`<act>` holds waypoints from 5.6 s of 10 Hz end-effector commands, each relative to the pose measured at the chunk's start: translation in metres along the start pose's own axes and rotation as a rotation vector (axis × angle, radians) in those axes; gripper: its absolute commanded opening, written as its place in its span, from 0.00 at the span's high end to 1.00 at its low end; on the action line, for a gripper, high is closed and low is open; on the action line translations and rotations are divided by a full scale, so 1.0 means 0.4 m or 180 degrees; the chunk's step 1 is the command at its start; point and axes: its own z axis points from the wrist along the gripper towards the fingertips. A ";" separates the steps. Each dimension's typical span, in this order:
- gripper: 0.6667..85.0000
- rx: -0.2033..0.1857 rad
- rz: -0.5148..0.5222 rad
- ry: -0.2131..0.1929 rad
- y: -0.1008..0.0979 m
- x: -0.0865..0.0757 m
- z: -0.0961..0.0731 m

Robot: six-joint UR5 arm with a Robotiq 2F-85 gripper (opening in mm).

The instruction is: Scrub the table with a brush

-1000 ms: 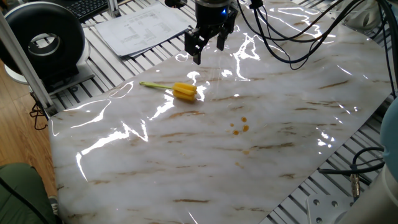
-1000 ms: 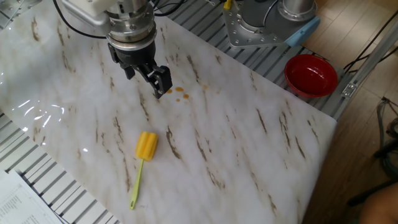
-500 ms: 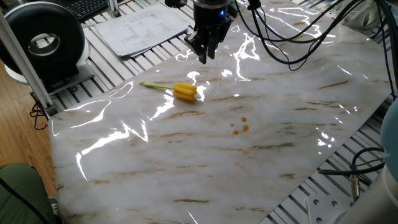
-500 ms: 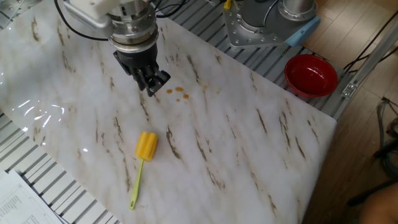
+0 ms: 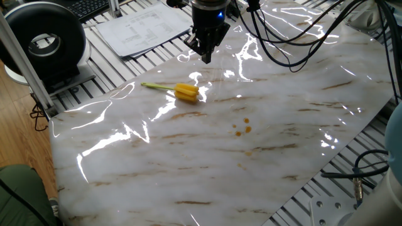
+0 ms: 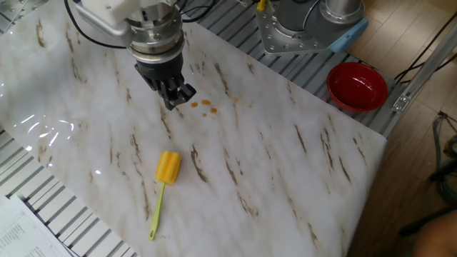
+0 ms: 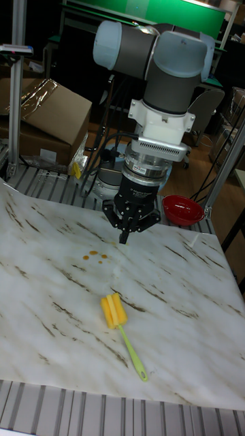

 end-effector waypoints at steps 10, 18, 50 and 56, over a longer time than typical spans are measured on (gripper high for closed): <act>0.98 -0.0434 0.0358 -0.0255 0.123 -0.049 0.069; 0.73 -0.0311 -0.0282 -0.0358 0.116 -0.067 0.067; 0.38 0.0020 -0.1132 -0.0290 0.143 -0.300 0.393; 0.40 0.0241 -0.1325 -0.0037 0.154 -0.354 0.434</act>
